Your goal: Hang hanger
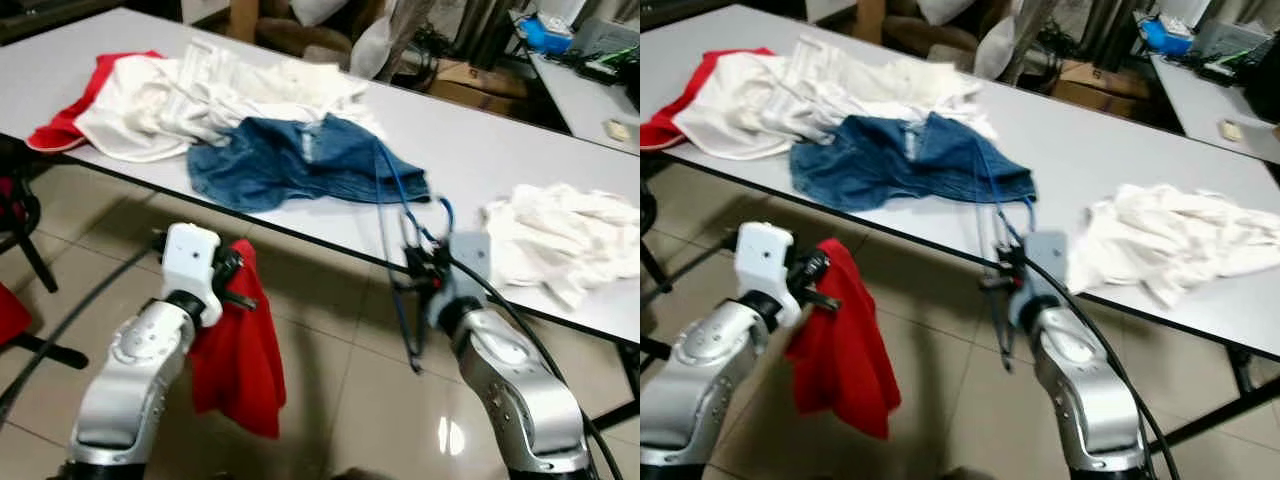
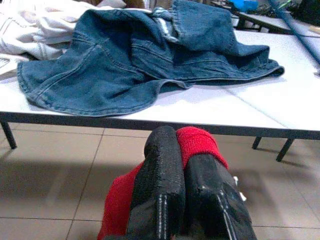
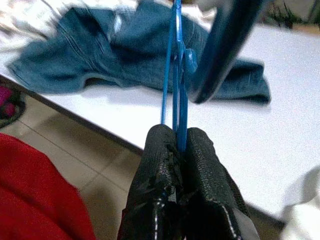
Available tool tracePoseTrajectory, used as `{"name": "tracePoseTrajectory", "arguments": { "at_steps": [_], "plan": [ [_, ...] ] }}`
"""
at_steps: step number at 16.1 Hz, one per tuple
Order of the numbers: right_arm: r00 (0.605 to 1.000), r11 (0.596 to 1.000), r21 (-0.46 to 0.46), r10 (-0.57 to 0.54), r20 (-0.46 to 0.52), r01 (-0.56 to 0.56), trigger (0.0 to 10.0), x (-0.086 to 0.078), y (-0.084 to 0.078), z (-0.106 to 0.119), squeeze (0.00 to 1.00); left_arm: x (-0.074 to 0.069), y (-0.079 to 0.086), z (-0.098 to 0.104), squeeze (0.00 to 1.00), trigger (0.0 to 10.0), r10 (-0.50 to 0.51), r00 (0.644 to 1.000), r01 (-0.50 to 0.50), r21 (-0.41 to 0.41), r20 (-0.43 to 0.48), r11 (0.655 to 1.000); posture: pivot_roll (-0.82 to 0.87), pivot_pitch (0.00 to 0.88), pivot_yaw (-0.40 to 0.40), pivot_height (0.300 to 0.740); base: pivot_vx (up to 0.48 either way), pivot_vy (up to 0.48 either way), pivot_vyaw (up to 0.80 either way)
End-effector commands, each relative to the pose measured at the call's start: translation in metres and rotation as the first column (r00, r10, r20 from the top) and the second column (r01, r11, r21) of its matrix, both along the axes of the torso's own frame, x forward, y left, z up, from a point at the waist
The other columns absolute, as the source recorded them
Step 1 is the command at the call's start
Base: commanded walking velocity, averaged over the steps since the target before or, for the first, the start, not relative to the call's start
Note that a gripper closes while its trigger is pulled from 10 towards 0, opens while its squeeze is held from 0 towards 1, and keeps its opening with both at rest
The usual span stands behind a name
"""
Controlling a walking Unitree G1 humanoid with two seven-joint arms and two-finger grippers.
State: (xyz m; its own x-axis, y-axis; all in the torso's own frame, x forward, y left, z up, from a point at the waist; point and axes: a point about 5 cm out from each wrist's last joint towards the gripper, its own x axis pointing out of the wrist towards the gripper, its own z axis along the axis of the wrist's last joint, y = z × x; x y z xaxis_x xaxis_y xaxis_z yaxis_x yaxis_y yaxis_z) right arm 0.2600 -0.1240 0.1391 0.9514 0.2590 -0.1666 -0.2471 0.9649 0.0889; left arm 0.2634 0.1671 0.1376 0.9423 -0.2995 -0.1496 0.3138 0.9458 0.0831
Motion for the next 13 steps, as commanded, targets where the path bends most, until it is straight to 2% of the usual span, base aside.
{"name": "tracePoseTrajectory", "arguments": {
  "at_steps": [1,7,8,11,13],
  "plan": [
    [0.999,0.999,-0.029,-0.039,-0.002,0.038,10.0,-0.002,-0.010,0.000,0.00,0.000,-0.010,-0.002,0.00,10.0,-0.042,0.999,0.042,-0.002,0.000,0.999,-0.11,0.018,-0.083,0.740,0.000,-0.311,0.00],
    [0.997,0.997,-0.016,-0.079,-0.017,0.079,10.0,-0.016,-0.018,-0.008,0.00,0.004,-0.009,-0.003,0.00,10.0,-0.069,0.998,0.069,0.017,0.001,0.997,-0.12,0.000,-0.053,0.740,0.000,-0.311,0.00],
    [0.997,0.997,0.003,-0.080,-0.017,0.080,10.0,-0.017,-0.017,-0.010,0.00,0.006,-0.010,-0.003,0.00,10.0,-0.068,0.998,0.068,0.019,0.015,0.998,-0.12,0.000,-0.054,0.740,0.000,-0.281,-0.80],
    [0.997,0.997,0.004,-0.079,-0.001,0.079,10.0,-0.016,-0.016,-0.009,0.00,0.009,-0.010,-0.001,0.00,10.0,-0.053,0.998,0.054,-0.035,0.018,0.998,-0.12,0.000,-0.047,0.740,0.000,0.000,-0.80],
    [0.995,0.995,0.015,-0.100,0.011,0.100,10.0,-0.015,-0.018,-0.009,0.00,0.014,-0.007,-0.001,0.00,10.0,-0.041,0.999,0.042,-0.027,0.020,0.999,-0.12,0.000,-0.041,0.740,0.000,0.480,-0.80]
  ]
}}
